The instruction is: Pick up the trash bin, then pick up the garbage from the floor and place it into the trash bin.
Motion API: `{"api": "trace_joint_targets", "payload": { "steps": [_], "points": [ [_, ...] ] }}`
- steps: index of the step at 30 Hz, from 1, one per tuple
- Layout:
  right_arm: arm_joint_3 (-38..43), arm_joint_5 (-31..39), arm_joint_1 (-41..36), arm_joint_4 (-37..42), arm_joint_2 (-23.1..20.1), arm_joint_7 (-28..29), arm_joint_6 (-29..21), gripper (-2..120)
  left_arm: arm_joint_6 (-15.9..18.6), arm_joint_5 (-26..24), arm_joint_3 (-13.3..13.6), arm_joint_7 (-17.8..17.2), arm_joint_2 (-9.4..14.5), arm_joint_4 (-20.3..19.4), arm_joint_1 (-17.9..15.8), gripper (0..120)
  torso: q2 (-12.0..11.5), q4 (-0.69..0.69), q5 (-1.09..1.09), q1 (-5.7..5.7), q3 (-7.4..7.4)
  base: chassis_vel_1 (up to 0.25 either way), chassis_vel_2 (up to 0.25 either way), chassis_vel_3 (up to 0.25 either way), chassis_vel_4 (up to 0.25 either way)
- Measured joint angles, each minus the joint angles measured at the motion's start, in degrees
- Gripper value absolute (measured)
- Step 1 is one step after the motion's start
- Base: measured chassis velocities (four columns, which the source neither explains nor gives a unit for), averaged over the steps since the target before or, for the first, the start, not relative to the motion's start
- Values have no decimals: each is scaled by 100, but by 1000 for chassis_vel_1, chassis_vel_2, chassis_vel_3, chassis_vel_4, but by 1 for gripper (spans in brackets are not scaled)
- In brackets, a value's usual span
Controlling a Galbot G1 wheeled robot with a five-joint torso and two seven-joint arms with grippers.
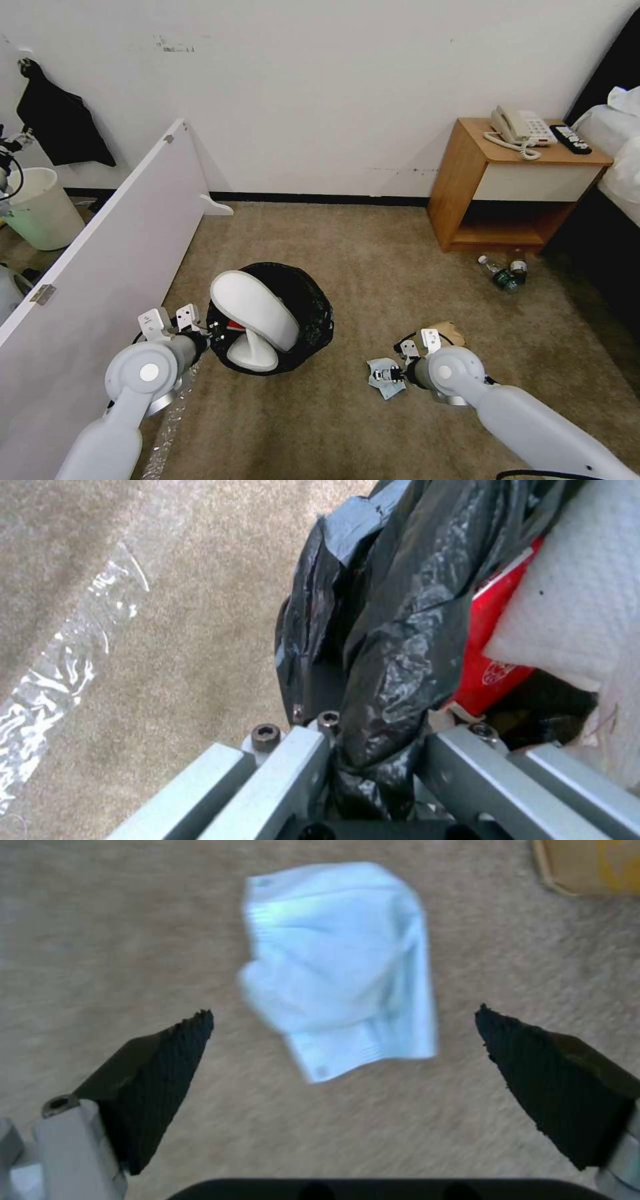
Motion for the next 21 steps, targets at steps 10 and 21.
{"api": "trace_joint_targets", "payload": {
  "steps": [10,21],
  "points": [
    [70,-694,32,-643,243,-388,141,100,-20,53,12,27,12,11,3,0,0,-1,-1,0,0,0,0,0,0],
    [15,-928,186,-916,538,-537,249,100,-37,69,13,32,3,21,34,0,0,0,-2,0,0,0,0,0,0]
  ]
}}
